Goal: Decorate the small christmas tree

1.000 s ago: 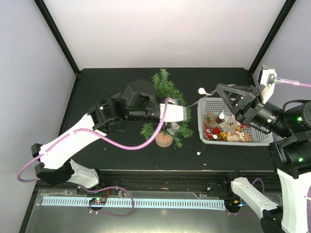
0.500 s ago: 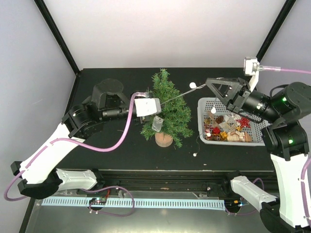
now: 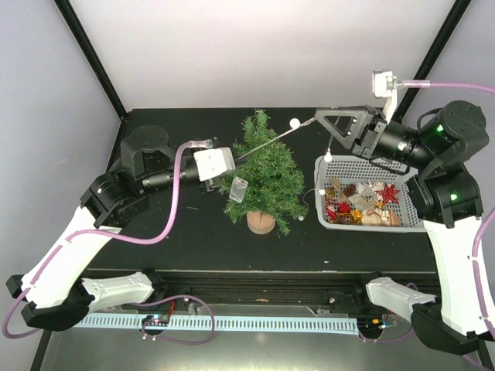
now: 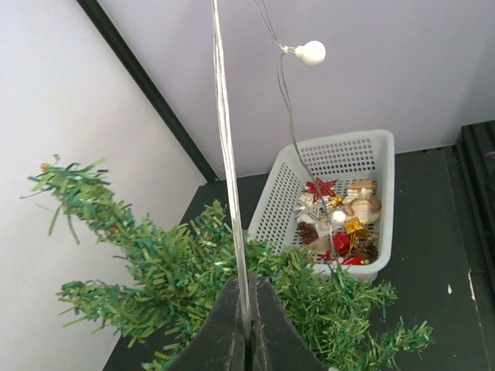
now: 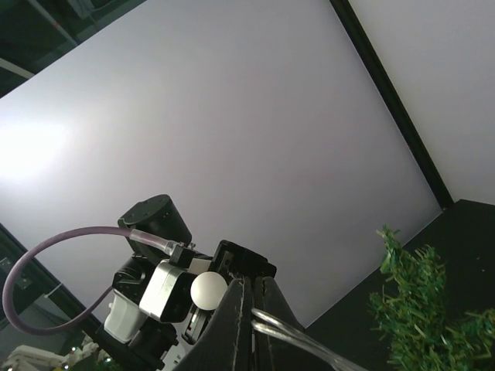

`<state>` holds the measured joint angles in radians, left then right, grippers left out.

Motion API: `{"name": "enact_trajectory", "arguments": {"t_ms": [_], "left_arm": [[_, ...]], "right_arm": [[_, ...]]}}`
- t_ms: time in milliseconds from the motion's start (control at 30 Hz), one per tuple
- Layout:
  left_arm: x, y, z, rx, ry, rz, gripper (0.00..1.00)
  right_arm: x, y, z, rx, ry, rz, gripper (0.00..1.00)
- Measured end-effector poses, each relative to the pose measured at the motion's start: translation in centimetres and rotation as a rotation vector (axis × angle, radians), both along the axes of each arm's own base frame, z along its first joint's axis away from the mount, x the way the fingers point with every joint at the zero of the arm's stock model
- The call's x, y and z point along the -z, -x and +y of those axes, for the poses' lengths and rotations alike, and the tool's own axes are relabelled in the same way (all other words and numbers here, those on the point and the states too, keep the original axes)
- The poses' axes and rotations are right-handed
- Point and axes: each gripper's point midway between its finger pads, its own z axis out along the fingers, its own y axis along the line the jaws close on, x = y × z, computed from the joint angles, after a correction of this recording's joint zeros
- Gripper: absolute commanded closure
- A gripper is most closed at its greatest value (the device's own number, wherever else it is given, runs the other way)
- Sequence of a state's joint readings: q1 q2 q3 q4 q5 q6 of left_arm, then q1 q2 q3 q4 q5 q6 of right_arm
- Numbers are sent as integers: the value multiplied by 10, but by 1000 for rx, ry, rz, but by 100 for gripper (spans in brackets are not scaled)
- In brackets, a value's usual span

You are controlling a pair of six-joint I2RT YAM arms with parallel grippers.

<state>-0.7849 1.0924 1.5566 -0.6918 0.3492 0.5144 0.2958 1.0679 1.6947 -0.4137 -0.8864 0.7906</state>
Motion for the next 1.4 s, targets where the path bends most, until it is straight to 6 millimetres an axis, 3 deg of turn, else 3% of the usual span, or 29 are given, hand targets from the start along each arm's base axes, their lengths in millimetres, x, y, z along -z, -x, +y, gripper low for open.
{"name": "enact_trajectory", "arguments": {"t_ms": [333, 533, 933, 1033, 1233, 1400], "left_arm": [[6, -8, 10, -23, 34, 64, 98], [7, -9, 14, -29, 46, 73, 99], [-13, -7, 21, -22, 116, 32, 98], [-5, -3, 20, -1, 123, 63, 98], [33, 1, 9, 71, 106, 190, 98], [56, 5, 3, 114, 96, 264, 98]], "right_arm": [[-1, -26, 17, -27, 8, 33, 96], [0, -29, 22, -38, 15, 43, 96], [-31, -27, 23, -41, 22, -5, 94], [-26, -37, 27, -42, 30, 14, 94], [-10, -59, 36, -45, 50, 71, 95], [-6, -62, 38, -45, 56, 81, 95]]}}
